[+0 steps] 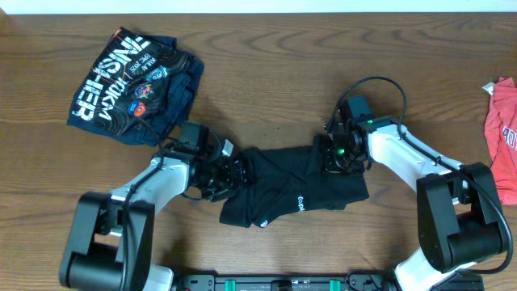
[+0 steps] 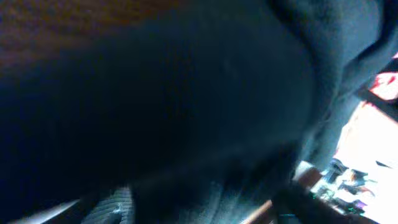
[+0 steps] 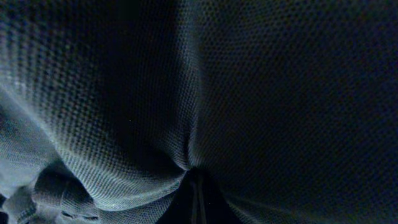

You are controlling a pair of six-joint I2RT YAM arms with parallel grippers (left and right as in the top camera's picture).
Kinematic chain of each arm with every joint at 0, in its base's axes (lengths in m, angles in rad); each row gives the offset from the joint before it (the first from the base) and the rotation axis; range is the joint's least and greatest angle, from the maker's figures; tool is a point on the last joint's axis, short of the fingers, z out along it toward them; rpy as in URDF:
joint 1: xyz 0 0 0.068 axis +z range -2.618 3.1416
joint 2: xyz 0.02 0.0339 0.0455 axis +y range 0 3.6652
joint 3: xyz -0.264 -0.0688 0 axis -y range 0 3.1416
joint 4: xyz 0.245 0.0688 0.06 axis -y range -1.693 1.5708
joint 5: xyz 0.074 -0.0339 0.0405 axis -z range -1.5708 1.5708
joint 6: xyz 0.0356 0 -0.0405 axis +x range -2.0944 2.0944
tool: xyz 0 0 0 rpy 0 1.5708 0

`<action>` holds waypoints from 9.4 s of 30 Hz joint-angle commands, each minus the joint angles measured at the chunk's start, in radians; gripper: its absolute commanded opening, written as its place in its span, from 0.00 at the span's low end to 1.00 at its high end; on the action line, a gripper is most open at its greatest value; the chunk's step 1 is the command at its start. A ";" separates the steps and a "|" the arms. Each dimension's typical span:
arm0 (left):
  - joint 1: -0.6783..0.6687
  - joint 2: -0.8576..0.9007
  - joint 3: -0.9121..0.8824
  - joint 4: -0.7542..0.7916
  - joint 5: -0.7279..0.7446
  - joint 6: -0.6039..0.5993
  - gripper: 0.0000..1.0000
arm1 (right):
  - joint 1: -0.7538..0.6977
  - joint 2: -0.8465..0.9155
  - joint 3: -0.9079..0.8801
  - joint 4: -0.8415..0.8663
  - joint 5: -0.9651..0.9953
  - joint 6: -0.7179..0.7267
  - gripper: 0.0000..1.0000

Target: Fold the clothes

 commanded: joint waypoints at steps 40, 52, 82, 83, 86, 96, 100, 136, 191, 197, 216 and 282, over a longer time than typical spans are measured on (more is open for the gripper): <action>-0.332 0.091 0.710 -0.665 -0.565 0.224 0.10 | -0.045 -0.236 -0.011 -0.059 0.029 0.022 0.01; -0.492 0.185 0.729 -0.688 -0.505 0.168 0.80 | -0.045 -0.236 -0.011 -0.060 0.054 0.022 0.01; -0.306 0.121 0.458 -0.626 -0.575 0.287 0.54 | 0.125 -0.166 -0.137 0.269 0.019 -0.099 0.01; -0.306 0.121 0.444 -0.618 -0.585 0.286 0.49 | 0.120 -0.166 -0.137 0.252 0.081 -0.076 0.01; -0.306 0.121 0.426 -0.623 -0.617 0.287 0.37 | 0.093 -0.167 -0.137 0.216 0.254 -0.013 0.01; -0.306 0.119 0.432 -0.694 -0.648 0.282 0.27 | -0.012 -0.207 -0.119 0.273 -0.270 -0.190 0.27; -0.306 0.113 0.446 -0.690 -0.598 0.282 0.38 | 0.011 -0.217 -0.120 0.335 -0.414 -0.180 0.68; -0.283 0.085 0.439 -0.653 -0.370 0.286 0.32 | -0.042 -0.264 -0.109 0.175 -0.039 -0.226 0.59; -0.106 -0.004 -0.011 -0.043 -0.147 -0.420 0.79 | 0.138 0.112 -0.013 0.306 -0.058 0.194 0.01; -0.116 -0.004 -0.149 0.290 -0.137 -0.623 0.87 | 0.140 0.112 -0.013 0.290 -0.055 0.194 0.01; -0.076 -0.002 -0.171 0.565 -0.220 -0.439 0.21 | 0.138 0.109 -0.013 0.248 -0.061 0.205 0.01; 0.820 -0.056 0.715 -0.233 0.120 0.207 0.98 | 0.008 -0.495 0.015 0.091 -0.017 -0.074 0.04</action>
